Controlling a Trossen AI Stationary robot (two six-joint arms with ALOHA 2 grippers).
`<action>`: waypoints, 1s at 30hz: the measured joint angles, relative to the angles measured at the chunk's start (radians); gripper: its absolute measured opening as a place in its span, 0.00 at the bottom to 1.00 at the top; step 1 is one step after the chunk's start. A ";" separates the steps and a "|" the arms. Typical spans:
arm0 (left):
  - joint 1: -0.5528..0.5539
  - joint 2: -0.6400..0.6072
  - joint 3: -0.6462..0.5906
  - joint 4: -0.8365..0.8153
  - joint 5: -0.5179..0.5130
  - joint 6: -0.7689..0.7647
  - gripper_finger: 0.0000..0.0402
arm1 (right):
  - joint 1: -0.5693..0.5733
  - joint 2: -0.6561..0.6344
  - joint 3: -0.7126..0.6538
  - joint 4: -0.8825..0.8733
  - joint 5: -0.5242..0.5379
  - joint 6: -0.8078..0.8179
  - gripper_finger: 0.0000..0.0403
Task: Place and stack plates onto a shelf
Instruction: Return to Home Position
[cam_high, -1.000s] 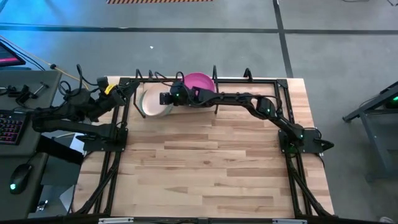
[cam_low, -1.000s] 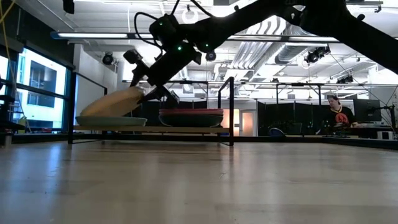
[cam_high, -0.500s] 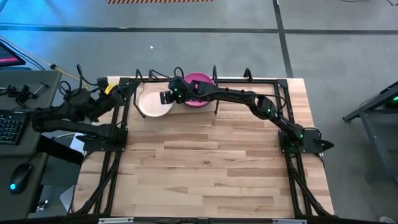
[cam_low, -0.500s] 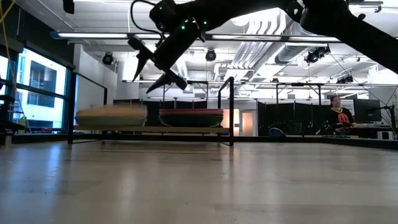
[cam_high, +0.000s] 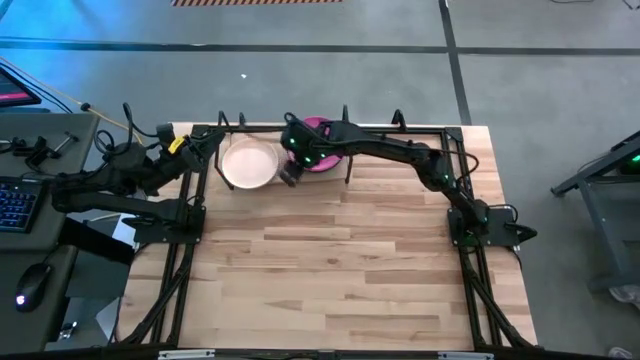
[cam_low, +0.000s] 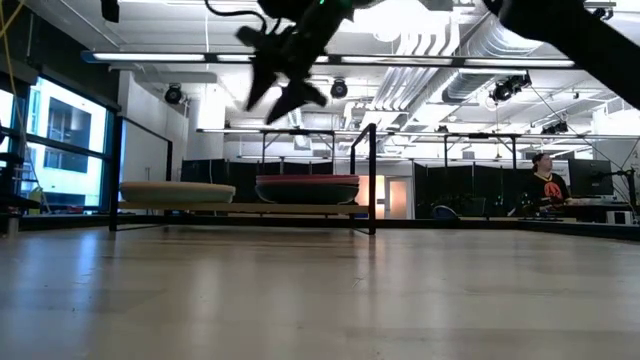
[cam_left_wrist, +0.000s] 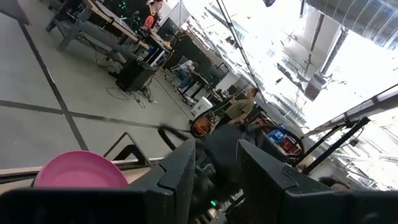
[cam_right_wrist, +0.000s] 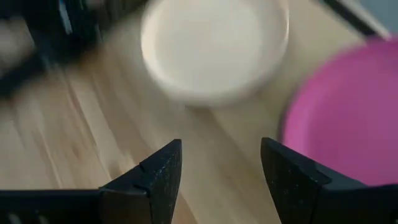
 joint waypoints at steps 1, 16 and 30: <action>0.000 0.000 0.000 0.000 0.000 0.000 0.27 | 0.007 -0.012 0.000 -0.060 0.004 -0.042 0.50; 0.000 0.024 -0.008 0.000 0.043 0.086 0.27 | 0.159 -0.448 -0.644 0.106 0.020 -0.114 0.50; -0.013 0.121 -0.014 0.028 0.119 0.181 0.23 | 0.235 -1.102 -1.391 0.842 0.023 0.107 0.50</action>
